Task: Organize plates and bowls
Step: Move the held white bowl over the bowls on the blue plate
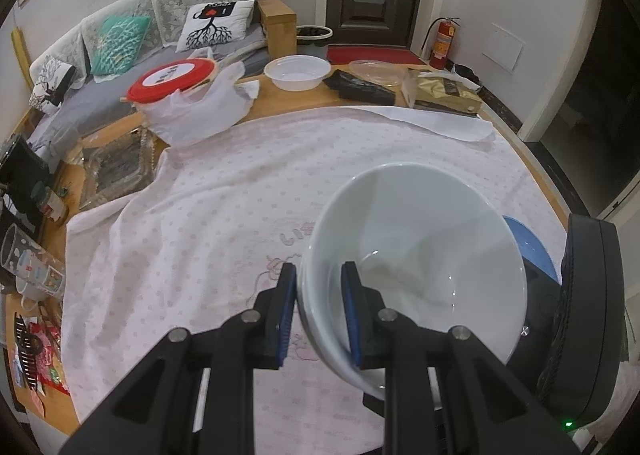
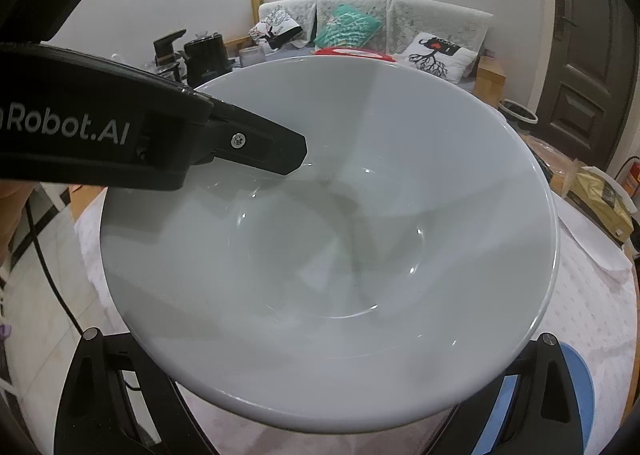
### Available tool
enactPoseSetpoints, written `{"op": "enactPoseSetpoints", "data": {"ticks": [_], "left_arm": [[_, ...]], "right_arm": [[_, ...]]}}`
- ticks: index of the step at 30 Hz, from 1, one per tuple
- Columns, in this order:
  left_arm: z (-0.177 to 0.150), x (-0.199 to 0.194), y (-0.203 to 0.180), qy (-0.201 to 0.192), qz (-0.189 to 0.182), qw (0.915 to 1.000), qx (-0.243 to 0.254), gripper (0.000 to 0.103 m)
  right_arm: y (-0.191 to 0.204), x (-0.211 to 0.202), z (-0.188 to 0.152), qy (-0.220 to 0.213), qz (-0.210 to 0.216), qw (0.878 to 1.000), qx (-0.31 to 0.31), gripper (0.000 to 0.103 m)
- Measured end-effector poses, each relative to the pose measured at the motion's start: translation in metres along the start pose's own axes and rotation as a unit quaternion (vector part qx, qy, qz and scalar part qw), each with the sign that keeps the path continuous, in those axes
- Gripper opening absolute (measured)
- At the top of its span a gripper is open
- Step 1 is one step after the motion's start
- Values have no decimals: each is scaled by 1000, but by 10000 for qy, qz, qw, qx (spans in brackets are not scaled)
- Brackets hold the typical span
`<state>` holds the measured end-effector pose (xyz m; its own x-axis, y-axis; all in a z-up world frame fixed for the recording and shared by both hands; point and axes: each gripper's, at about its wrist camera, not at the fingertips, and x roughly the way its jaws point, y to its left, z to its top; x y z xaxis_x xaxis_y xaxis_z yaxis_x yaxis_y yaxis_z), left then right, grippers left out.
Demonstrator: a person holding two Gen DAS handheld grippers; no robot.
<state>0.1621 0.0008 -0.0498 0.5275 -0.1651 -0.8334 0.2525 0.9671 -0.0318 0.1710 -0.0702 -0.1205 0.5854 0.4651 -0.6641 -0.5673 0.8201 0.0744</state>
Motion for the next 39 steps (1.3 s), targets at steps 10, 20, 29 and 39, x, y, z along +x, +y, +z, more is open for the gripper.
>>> {"op": "enactPoseSetpoints", "data": {"ticks": [10,20,29,39], "left_arm": [[1,-5,-32,-7,-38,9998,179,19],[3,-4,-64,10,-133,9993,338,19],[5,1,-97,39,-234,9985,497,19],[8,10,-134,75,-366,9972,640,19]], "right_arm": [[-16,-21,-15,-52,-97,9999,112,93],[-34,-38,-29,-51,-221,9994,276,93],[-52,-51,-43,-47,-358,9986,393,93],[-78,-63,-61,-14,-504,9970,592,93]]}}
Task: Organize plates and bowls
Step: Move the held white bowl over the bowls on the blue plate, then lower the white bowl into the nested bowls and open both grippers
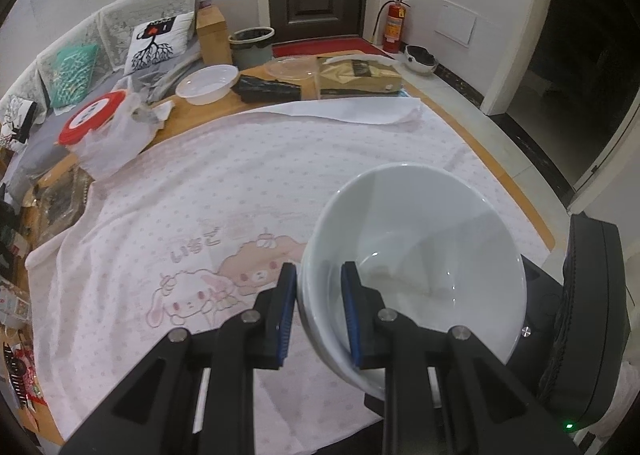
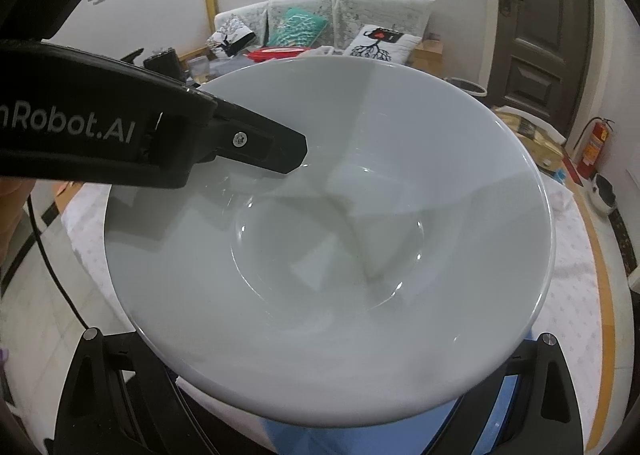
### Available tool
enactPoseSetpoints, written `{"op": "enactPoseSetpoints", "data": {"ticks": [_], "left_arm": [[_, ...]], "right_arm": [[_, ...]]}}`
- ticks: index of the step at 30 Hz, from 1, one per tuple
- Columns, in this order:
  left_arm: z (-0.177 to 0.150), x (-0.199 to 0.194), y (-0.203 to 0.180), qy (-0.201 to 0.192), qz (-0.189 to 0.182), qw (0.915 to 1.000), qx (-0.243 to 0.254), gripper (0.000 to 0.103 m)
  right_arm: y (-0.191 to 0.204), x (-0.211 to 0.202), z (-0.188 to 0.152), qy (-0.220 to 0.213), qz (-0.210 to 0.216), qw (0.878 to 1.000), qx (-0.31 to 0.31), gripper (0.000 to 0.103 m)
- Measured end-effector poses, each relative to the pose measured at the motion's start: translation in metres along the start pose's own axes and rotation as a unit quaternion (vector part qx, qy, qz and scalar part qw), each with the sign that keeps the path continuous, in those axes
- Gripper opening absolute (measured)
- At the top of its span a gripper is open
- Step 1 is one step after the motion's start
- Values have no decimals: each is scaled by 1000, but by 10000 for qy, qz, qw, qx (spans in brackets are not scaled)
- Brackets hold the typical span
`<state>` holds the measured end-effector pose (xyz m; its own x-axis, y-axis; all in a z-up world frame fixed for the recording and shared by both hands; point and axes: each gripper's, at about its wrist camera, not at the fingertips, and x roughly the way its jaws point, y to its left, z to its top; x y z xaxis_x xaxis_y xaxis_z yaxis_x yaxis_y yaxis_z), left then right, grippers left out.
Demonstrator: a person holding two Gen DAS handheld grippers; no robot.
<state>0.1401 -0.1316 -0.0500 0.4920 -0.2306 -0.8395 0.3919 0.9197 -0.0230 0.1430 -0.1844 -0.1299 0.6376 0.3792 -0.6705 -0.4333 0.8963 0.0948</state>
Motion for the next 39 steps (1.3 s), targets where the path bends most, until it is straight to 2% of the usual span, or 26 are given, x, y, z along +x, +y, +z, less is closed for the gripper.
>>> {"op": "enactPoseSetpoints", "data": {"ticks": [14,22,39], "left_arm": [[7,18,-42,101,-201,9995,224,19],[5,28,-61,181,-334,9989,280,19],[-4,53,-74,405,-549,9974,222,19]], "right_arm": [[-31,-6,-14,105,-184,9995,239,93],[-44,-25,-42,221,-277,9990,285,93],[-54,-21,-63,555,-331,9974,331,93]]}}
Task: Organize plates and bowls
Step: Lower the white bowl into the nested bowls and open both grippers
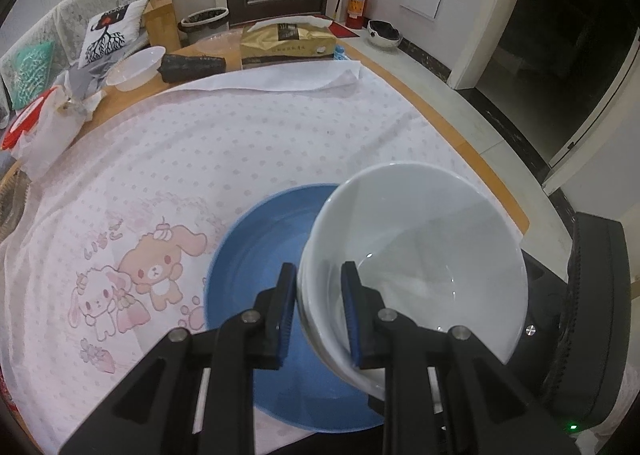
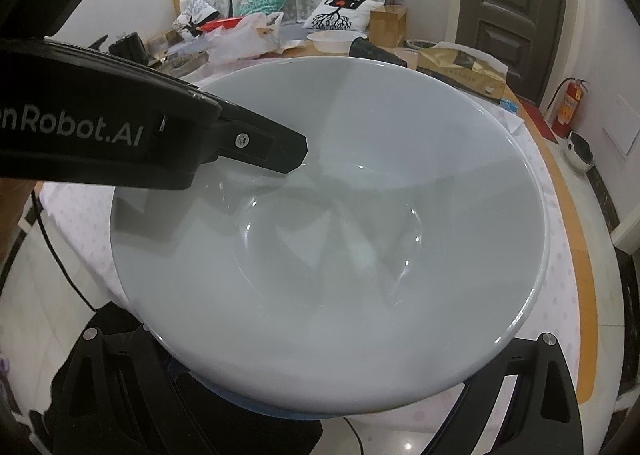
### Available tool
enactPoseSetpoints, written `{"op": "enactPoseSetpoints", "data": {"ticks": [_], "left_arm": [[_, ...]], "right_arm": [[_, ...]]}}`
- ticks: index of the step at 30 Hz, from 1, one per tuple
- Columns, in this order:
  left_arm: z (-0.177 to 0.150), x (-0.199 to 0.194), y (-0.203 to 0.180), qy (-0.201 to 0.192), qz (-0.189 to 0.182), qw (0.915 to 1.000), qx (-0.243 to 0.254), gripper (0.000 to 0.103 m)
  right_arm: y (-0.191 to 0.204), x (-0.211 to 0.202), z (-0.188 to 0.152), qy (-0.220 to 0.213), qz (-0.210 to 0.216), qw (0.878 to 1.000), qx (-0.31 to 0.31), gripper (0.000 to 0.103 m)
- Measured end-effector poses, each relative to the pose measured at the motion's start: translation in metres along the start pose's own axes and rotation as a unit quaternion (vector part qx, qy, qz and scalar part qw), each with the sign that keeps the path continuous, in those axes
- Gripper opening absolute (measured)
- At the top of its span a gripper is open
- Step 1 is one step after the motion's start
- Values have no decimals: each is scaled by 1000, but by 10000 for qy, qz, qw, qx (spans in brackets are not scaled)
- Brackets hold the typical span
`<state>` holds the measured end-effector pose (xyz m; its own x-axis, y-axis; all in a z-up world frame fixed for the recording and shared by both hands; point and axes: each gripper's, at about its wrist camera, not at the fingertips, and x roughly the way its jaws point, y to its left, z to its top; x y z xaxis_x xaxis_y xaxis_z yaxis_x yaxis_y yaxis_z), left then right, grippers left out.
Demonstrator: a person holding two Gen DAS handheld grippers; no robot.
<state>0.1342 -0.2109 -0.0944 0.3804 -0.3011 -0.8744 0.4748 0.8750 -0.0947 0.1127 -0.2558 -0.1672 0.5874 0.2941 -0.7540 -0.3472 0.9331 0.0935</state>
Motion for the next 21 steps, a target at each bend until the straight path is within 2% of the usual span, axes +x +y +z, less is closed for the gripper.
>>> {"op": "enactPoseSetpoints", "data": {"ticks": [21], "left_arm": [[0,14,11,93,-45,9999,-91,19]], "right_arm": [[-1,14,6,166,13,9998,-60,93]]}}
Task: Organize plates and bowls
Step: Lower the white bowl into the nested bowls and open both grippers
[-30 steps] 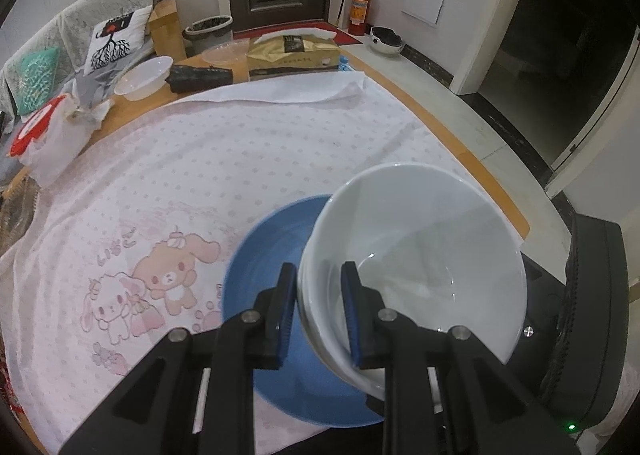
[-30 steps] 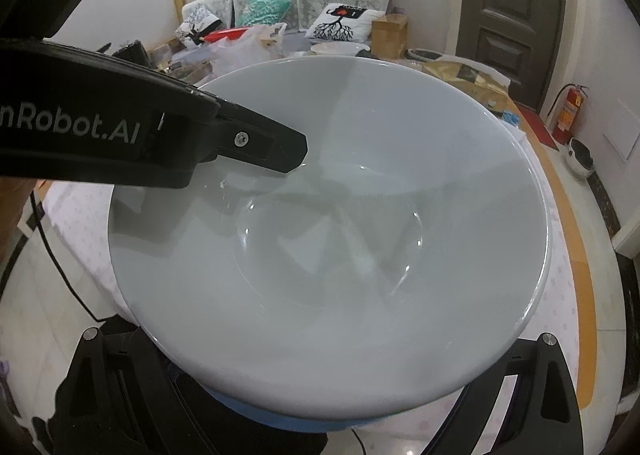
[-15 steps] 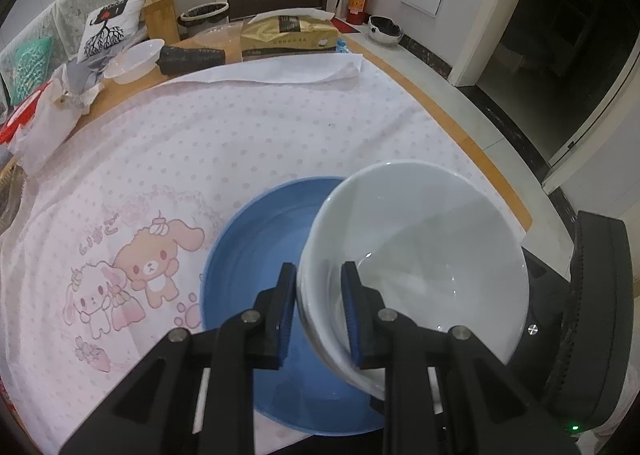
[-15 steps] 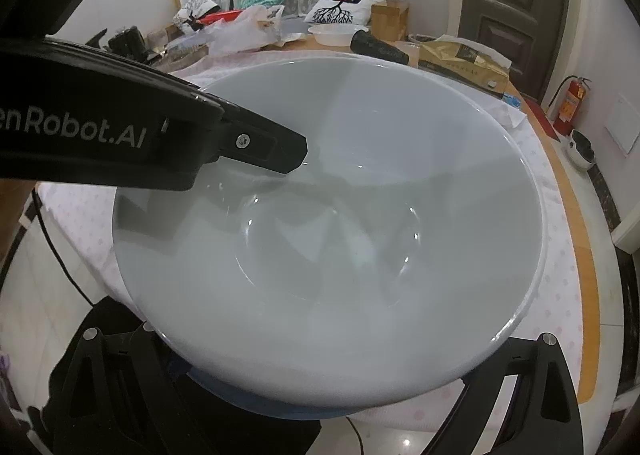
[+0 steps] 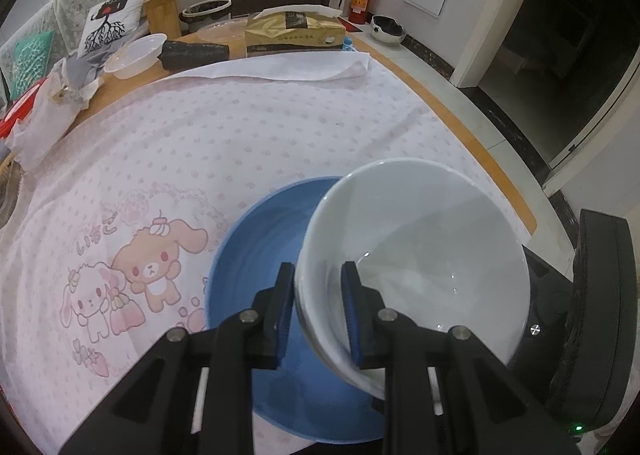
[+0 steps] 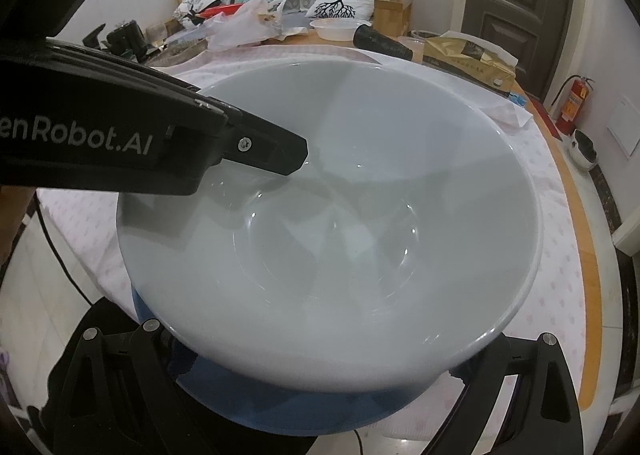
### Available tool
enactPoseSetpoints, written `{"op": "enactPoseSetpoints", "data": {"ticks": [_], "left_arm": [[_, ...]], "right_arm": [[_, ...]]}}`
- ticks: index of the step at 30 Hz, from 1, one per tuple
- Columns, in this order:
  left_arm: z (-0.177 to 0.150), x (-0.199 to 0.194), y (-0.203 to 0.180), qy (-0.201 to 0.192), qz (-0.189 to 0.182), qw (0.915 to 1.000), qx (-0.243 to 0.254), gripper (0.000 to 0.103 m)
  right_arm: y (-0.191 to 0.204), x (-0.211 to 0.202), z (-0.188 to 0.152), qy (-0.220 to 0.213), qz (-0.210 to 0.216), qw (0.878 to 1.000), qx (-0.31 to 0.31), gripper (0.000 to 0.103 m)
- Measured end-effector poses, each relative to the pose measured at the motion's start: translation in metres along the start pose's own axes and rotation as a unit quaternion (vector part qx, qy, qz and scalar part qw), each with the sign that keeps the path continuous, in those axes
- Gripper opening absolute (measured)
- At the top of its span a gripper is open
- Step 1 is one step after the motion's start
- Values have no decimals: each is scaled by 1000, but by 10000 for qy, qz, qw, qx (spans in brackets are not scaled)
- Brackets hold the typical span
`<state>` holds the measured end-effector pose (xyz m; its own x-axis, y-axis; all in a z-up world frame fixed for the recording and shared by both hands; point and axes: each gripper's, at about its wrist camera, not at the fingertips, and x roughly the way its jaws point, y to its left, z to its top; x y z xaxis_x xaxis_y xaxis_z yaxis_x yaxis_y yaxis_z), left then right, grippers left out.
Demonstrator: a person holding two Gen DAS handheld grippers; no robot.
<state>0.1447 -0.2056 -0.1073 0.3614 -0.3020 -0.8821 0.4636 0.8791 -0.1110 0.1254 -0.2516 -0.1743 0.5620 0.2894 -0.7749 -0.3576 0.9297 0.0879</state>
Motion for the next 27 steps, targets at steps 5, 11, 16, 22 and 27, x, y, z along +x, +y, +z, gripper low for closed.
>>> {"op": "enactPoseSetpoints", "data": {"ticks": [5,11,16,22,27], "left_arm": [[2,0,2,0,17,10000,-9,19],[0,0,2,-75,25,10000,37,21],[0,-1,1,-92,38,9999,62,22],[-2,-2,0,-133,55,9999,94,32],[-6,-7,-7,-256,243,9989,294,41]], "right_arm": [[2,1,2,-15,13,10000,-3,93],[1,2,3,6,18,10000,-26,93],[0,2,4,25,19,10000,-4,93],[0,-2,2,19,-26,10000,-71,93],[2,-8,-1,-45,-134,9997,-211,93]]}}
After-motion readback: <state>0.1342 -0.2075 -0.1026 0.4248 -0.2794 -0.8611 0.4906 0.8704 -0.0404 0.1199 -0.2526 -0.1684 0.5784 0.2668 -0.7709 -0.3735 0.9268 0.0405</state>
